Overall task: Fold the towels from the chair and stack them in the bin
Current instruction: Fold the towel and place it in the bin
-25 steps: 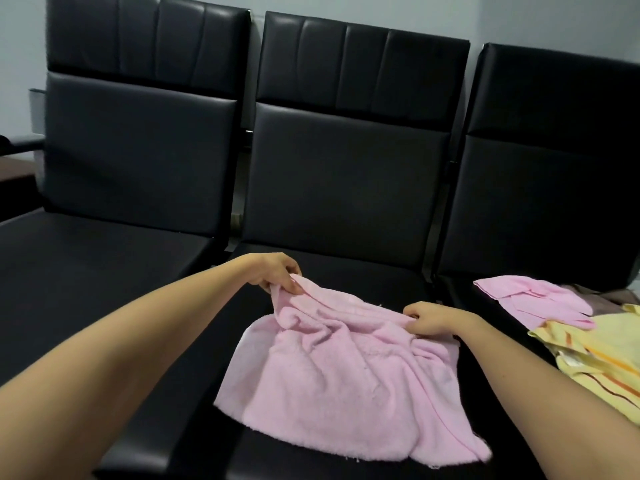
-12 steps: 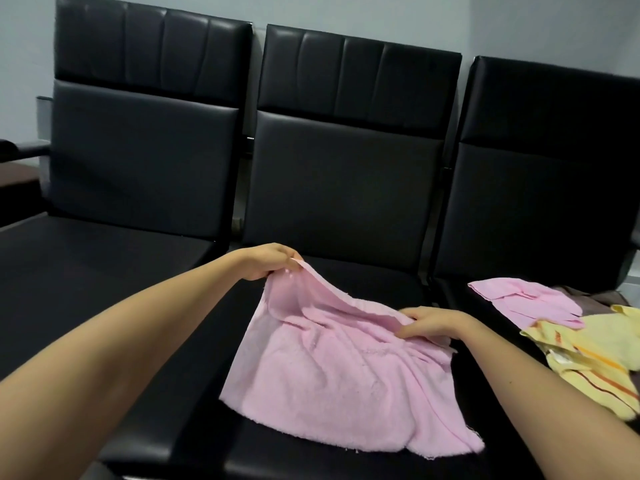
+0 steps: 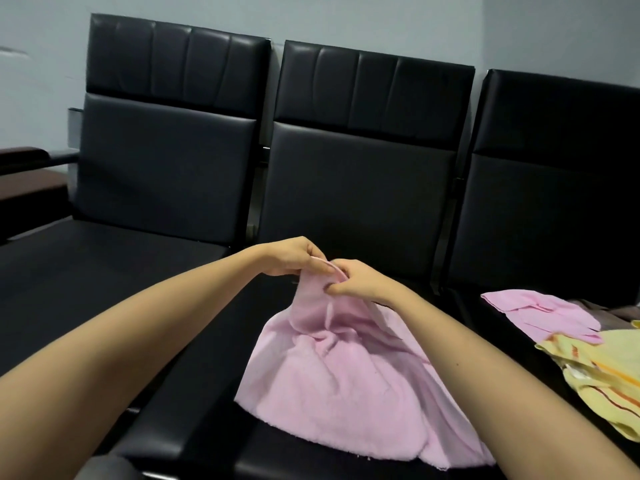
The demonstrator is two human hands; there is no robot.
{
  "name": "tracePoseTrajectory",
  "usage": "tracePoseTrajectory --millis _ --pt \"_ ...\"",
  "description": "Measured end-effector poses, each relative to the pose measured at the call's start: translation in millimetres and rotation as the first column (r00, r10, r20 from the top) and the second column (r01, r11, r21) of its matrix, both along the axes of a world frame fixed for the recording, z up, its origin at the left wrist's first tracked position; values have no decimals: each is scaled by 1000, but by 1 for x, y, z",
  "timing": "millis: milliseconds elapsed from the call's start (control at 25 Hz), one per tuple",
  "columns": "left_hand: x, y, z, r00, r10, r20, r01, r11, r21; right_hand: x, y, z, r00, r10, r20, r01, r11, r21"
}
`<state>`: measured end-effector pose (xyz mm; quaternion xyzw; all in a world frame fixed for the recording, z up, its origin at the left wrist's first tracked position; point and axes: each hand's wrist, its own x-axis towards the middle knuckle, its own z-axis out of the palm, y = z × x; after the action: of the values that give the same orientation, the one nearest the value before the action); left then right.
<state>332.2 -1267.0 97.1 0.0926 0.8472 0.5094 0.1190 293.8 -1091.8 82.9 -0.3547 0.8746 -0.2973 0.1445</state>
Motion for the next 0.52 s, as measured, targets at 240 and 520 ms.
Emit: tracePoseTrajectory --millis 240,520 --pt "6 -14 2 997 69 -44 -74 988 -134 -15 28 3 985 71 -158 6 898 439" --pt "8 -37 7 958 271 -90 -285 928 -240 -33 87 10 963 -80 -256 206 832 515"
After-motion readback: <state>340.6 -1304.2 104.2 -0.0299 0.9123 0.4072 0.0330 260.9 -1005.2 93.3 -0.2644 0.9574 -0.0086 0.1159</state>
